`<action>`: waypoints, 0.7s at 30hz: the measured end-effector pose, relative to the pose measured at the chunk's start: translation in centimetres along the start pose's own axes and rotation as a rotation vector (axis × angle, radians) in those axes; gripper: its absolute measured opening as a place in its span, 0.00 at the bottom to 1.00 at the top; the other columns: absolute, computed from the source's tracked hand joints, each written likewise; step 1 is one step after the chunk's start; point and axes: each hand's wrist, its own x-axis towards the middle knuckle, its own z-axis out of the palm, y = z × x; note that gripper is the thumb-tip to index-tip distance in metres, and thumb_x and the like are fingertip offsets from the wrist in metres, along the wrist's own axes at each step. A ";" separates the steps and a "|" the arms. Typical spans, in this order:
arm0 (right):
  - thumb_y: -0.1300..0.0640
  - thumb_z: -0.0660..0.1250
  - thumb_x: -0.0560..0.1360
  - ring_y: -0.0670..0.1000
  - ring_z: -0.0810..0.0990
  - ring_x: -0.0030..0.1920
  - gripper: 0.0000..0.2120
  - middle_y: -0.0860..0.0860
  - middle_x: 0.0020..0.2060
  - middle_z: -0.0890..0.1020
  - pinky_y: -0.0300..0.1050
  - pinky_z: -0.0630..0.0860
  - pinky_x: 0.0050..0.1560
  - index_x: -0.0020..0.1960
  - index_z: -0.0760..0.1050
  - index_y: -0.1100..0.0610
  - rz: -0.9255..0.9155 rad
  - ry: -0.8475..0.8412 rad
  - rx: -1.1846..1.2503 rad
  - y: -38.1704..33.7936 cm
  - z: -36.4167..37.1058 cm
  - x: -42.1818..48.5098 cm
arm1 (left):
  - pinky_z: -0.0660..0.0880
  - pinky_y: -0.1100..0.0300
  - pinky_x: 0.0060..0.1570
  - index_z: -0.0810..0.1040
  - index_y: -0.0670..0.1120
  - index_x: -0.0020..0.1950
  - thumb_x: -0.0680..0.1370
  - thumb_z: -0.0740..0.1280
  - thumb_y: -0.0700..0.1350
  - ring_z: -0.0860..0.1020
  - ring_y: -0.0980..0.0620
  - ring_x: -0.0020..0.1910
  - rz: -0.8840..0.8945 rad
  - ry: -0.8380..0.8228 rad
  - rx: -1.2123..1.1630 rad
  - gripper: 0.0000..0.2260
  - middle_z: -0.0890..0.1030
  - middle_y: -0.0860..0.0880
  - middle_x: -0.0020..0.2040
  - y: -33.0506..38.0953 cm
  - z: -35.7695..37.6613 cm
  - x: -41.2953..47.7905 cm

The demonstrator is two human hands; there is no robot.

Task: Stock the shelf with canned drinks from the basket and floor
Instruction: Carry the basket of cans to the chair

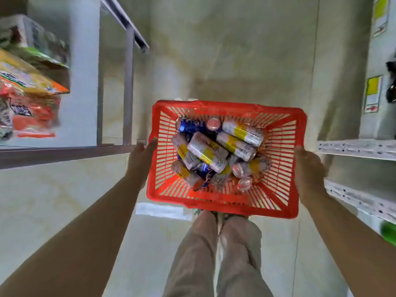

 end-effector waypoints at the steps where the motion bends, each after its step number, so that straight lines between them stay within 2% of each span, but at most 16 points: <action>1: 0.25 0.48 0.72 0.58 0.81 0.48 0.40 0.58 0.49 0.82 0.49 0.72 0.61 0.55 0.78 0.58 0.035 0.025 0.017 0.8 1.0 0.9 | 0.79 0.45 0.55 0.79 0.45 0.58 0.68 0.63 0.73 0.85 0.48 0.46 -0.003 -0.010 -0.003 0.35 0.85 0.48 0.49 -0.7 0.1 1.1; 2: 0.19 0.48 0.65 0.60 0.81 0.49 0.46 0.60 0.52 0.80 0.57 0.76 0.58 0.57 0.77 0.57 0.059 0.086 0.037 1.5 1.9 1.9 | 0.79 0.44 0.55 0.79 0.46 0.58 0.69 0.62 0.73 0.85 0.47 0.46 0.005 -0.024 0.011 0.34 0.86 0.48 0.49 -1.0 0.4 2.0; 3: 0.17 0.50 0.63 0.61 0.81 0.50 0.48 0.60 0.54 0.79 0.60 0.78 0.55 0.58 0.75 0.57 0.095 0.123 0.068 1.5 2.0 2.0 | 0.79 0.44 0.54 0.79 0.47 0.58 0.72 0.62 0.71 0.85 0.47 0.46 -0.001 -0.043 0.018 0.30 0.86 0.48 0.50 -1.2 0.7 2.6; 5: 0.26 0.59 0.70 0.62 0.80 0.53 0.39 0.60 0.58 0.76 0.62 0.78 0.55 0.63 0.70 0.60 0.135 0.204 0.084 1.7 2.6 2.4 | 0.80 0.45 0.53 0.79 0.49 0.59 0.76 0.62 0.65 0.85 0.49 0.45 -0.026 -0.037 0.029 0.23 0.86 0.51 0.49 -1.8 1.4 3.9; 7: 0.34 0.60 0.76 0.62 0.80 0.50 0.32 0.61 0.57 0.77 0.59 0.78 0.52 0.65 0.67 0.61 0.170 0.154 0.081 2.0 3.0 3.4 | 0.81 0.47 0.51 0.80 0.49 0.56 0.77 0.63 0.64 0.85 0.50 0.43 -0.044 -0.004 0.030 0.21 0.86 0.51 0.47 -2.6 1.7 5.4; 10: 0.33 0.52 0.78 0.56 0.78 0.35 0.35 0.60 0.43 0.81 0.44 0.72 0.37 0.55 0.76 0.65 0.176 -0.006 0.055 2.6 2.7 5.4 | 0.81 0.46 0.50 0.80 0.47 0.54 0.76 0.63 0.66 0.86 0.48 0.42 -0.080 0.001 0.019 0.23 0.86 0.50 0.45 -2.8 1.6 6.8; 12: 0.33 0.53 0.77 0.54 0.76 0.33 0.34 0.58 0.39 0.80 0.41 0.67 0.33 0.52 0.77 0.65 0.197 -0.040 0.067 2.5 2.1 5.7 | 0.82 0.45 0.48 0.79 0.47 0.53 0.76 0.63 0.65 0.86 0.48 0.40 -0.065 0.017 0.039 0.23 0.86 0.49 0.44 -2.6 1.9 6.8; 15: 0.34 0.58 0.77 0.56 0.79 0.35 0.31 0.58 0.40 0.81 0.44 0.73 0.36 0.51 0.77 0.63 0.203 -0.060 0.091 2.3 1.3 5.5 | 0.82 0.44 0.47 0.79 0.46 0.52 0.75 0.63 0.65 0.85 0.48 0.39 -0.057 0.066 0.072 0.23 0.86 0.49 0.43 -2.5 2.0 6.3; 18: 0.35 0.60 0.76 0.60 0.82 0.39 0.28 0.57 0.40 0.83 0.56 0.80 0.48 0.49 0.78 0.60 0.179 -0.066 0.098 1.7 0.2 5.5 | 0.82 0.43 0.47 0.80 0.46 0.50 0.76 0.62 0.64 0.85 0.48 0.39 -0.060 0.084 0.079 0.21 0.86 0.49 0.42 -2.2 1.6 5.3; 21: 0.34 0.57 0.77 0.60 0.83 0.39 0.26 0.57 0.39 0.83 0.55 0.79 0.48 0.45 0.78 0.57 0.148 -0.070 0.110 -0.4 -1.9 3.7 | 0.81 0.43 0.48 0.80 0.45 0.48 0.79 0.63 0.59 0.85 0.47 0.39 -0.066 0.134 0.068 0.17 0.86 0.49 0.41 -1.5 0.5 3.3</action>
